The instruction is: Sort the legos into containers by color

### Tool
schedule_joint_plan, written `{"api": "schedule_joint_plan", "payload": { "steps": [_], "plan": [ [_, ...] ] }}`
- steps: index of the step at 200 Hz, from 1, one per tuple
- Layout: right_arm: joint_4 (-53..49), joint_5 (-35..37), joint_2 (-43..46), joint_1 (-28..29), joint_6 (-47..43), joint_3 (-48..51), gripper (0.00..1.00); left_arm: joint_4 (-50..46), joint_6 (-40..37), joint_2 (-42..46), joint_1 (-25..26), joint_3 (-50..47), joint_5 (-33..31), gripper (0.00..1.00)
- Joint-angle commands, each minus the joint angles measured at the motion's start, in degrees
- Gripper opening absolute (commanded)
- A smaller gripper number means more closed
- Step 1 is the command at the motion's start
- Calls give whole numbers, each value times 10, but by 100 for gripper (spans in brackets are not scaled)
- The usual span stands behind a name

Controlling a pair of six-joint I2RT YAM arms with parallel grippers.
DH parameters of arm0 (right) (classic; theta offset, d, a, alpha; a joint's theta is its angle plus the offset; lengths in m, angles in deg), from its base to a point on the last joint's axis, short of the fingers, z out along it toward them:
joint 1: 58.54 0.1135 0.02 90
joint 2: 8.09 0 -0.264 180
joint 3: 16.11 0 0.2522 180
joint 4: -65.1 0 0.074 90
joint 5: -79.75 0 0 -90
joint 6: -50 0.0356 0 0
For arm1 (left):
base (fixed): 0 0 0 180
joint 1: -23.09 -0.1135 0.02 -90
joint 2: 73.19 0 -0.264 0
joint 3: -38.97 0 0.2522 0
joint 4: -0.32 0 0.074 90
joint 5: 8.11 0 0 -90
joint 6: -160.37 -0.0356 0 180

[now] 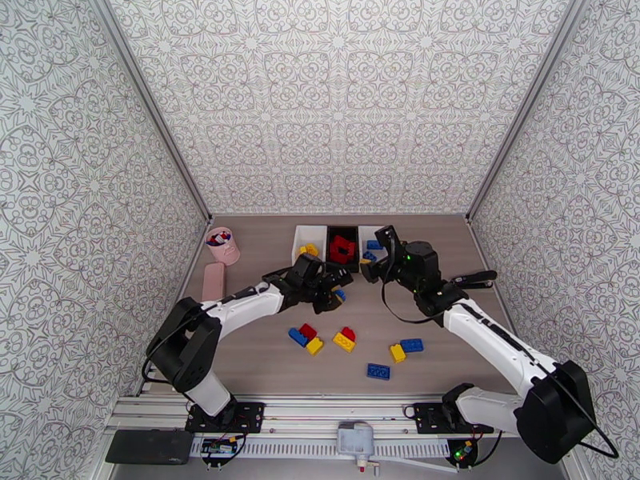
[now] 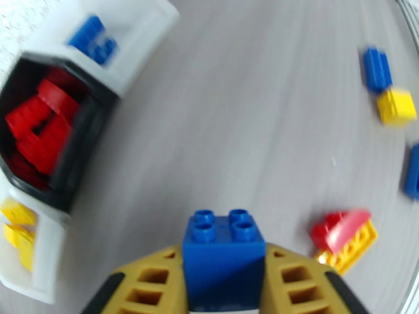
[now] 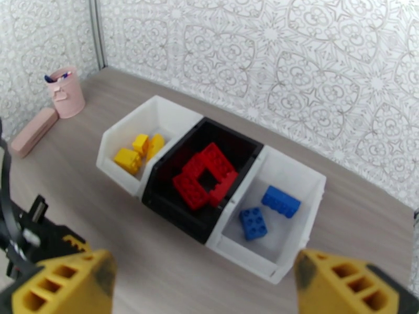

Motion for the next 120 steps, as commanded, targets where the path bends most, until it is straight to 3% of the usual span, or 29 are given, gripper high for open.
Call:
{"api": "schedule_joint_plan", "payload": {
  "steps": [1,49,120],
  "plan": [
    [20,16,22,-11,25,21,93,175,100,-29,-4,13,-4,24],
    [19,38,74,-30,37,54,93,237,155,-154,-5,138,-39,24],
    [-13,41,118,-39,26,73,93,180,180,-324,-7,380,-43,25]
  ]
}}
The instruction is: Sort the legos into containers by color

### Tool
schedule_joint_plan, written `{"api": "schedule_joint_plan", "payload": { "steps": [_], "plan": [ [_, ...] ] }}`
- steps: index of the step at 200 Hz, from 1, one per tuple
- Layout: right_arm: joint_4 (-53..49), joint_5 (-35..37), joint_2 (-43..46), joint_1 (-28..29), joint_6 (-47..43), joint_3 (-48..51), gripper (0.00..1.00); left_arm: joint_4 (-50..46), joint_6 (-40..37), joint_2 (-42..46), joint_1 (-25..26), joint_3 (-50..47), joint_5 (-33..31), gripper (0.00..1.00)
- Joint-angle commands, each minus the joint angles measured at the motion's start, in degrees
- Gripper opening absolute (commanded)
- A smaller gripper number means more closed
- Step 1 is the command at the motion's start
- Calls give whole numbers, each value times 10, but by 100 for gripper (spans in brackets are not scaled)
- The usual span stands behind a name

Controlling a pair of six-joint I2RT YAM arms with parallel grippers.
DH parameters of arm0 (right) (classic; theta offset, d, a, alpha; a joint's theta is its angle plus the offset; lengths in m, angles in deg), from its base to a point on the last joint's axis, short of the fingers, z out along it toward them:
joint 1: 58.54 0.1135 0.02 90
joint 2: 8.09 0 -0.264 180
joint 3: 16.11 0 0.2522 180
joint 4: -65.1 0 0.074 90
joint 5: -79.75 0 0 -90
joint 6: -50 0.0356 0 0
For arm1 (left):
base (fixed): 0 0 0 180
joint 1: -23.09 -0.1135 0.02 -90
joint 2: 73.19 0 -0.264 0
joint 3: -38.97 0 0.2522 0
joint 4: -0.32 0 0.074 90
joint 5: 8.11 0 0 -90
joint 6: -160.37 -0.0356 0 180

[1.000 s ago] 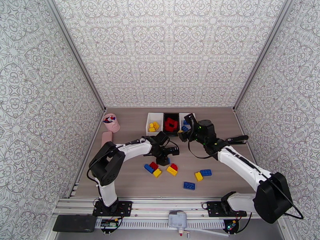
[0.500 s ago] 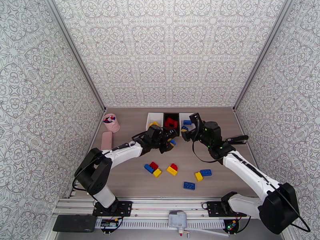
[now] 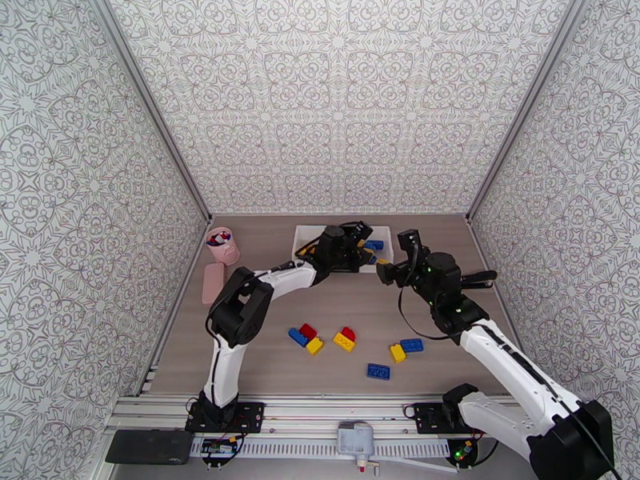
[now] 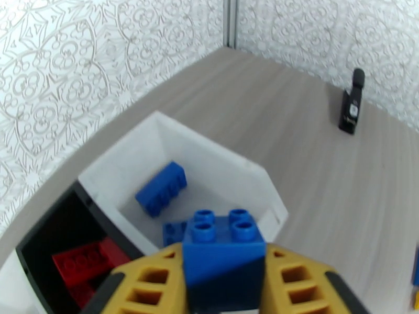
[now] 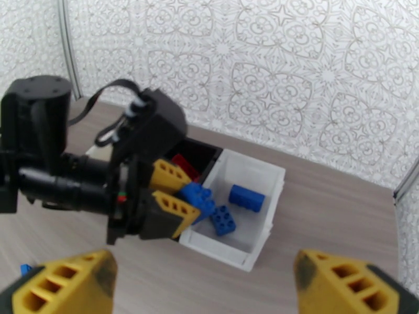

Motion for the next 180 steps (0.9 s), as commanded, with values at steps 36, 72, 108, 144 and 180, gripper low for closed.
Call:
{"api": "schedule_joint_plan", "payload": {
  "steps": [36,72,108,144,180],
  "plan": [
    [-30,19,26,-7,-7,9,93,-91,10,-108,-6,179,-15,27],
    [-37,27,40,-9,-7,13,93,-103,13,-134,-7,209,-14,28],
    [-35,25,40,-10,-2,16,93,-107,12,-131,-6,209,-12,37],
    [-24,28,46,-12,-2,21,93,-106,10,-105,-5,197,-14,51],
    [-10,44,39,-17,14,17,93,-85,12,-43,-2,144,-25,67]
  ]
}}
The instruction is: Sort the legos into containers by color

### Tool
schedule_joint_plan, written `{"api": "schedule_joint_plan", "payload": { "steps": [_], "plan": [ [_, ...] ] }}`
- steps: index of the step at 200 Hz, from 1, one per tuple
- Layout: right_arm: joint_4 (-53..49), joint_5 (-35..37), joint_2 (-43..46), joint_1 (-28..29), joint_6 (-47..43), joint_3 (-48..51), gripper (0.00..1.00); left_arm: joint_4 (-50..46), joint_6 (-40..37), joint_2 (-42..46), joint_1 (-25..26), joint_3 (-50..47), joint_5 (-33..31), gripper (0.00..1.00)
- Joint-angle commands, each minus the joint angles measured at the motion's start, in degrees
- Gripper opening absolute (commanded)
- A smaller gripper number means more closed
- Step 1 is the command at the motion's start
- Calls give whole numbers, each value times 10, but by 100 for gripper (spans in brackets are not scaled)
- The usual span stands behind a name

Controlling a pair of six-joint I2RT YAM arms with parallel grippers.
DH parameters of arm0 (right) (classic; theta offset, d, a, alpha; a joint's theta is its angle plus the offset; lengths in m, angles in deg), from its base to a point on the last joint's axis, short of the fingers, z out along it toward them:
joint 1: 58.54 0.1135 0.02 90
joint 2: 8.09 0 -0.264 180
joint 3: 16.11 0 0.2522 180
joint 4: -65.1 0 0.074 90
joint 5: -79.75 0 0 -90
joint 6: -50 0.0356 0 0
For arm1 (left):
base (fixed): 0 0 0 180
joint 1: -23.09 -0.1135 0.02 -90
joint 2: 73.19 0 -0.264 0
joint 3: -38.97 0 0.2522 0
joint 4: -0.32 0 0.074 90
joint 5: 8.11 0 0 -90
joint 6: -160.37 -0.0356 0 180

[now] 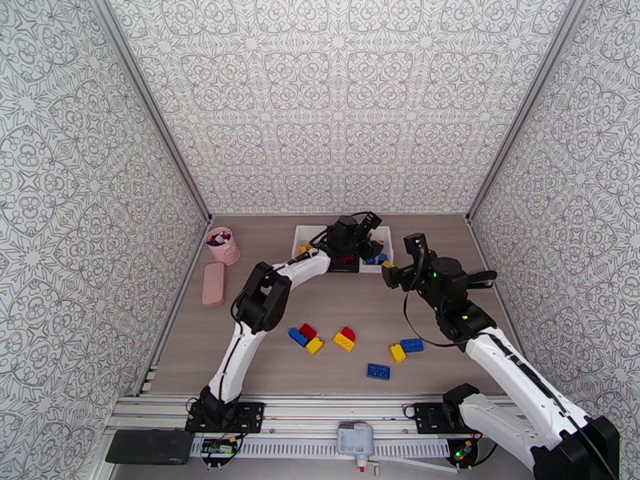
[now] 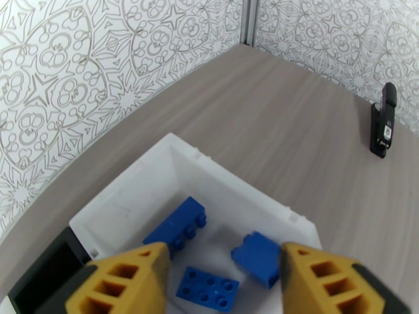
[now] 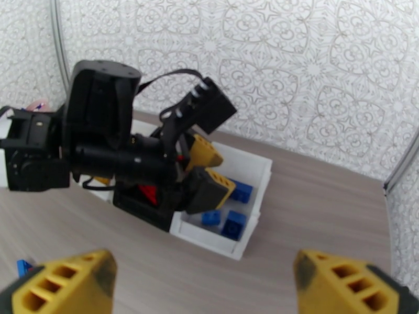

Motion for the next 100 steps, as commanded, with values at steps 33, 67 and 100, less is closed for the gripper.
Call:
{"api": "schedule_joint_plan", "payload": {
  "steps": [33,67,100],
  "plan": [
    [15,42,-10,-10,43,-10,93,55,-7,169,8,-143,-18,79],
    [-6,46,-13,-12,76,-14,92,83,-25,273,31,-275,-40,90],
    [-55,68,2,-15,127,-8,92,108,-52,383,63,-407,-46,99]
  ]
}}
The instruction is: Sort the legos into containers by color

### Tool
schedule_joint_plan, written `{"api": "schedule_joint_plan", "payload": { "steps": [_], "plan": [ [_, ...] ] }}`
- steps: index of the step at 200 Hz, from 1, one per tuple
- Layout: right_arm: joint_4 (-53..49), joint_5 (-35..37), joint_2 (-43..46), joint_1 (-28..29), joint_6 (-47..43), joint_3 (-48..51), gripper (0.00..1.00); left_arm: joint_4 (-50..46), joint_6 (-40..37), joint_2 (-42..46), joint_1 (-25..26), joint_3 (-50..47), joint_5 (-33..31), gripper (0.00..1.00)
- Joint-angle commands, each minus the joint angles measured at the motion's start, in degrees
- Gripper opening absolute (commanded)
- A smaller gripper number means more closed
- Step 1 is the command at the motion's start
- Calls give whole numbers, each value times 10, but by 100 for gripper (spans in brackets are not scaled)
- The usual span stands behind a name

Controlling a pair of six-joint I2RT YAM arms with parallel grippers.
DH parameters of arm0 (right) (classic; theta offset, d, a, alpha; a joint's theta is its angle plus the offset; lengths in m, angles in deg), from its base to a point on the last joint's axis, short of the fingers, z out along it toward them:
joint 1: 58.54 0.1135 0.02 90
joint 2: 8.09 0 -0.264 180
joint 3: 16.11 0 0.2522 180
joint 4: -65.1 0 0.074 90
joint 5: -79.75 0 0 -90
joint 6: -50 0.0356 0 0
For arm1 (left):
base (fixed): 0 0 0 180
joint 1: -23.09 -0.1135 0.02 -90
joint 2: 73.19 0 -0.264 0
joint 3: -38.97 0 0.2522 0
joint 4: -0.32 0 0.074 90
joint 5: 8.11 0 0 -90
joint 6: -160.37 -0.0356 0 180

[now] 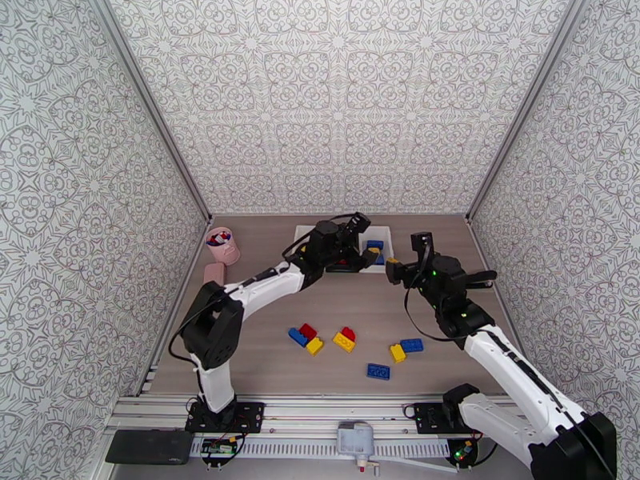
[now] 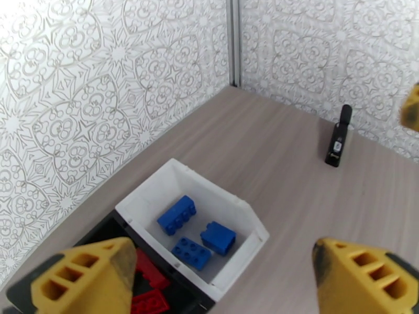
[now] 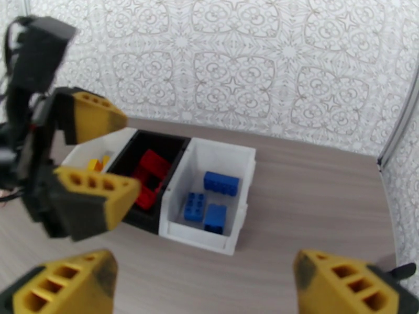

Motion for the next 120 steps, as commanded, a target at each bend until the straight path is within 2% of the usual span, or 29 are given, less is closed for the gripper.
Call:
{"api": "schedule_joint_plan", "payload": {
  "steps": [1,28,37,52,70,93,110,120],
  "plan": [
    [-50,31,15,-6,57,-8,92,23,-28,57,23,-81,-10,99],
    [-122,55,34,-9,111,-7,92,-1,-38,144,47,-162,10,100],
    [-149,61,38,-9,129,-9,92,-16,-36,172,51,-187,41,100],
    [-186,63,43,-10,158,-12,92,-44,-34,214,58,-223,53,100],
    [-217,68,48,-11,187,-14,92,-24,-35,254,66,-274,56,100],
    [-239,84,48,-11,224,-8,92,35,-76,261,69,-323,78,100],
    [-263,99,48,-12,259,-7,92,49,-107,241,63,-325,102,100],
    [-280,103,49,-12,277,-8,92,50,-101,234,56,-320,119,100]
  ]
}}
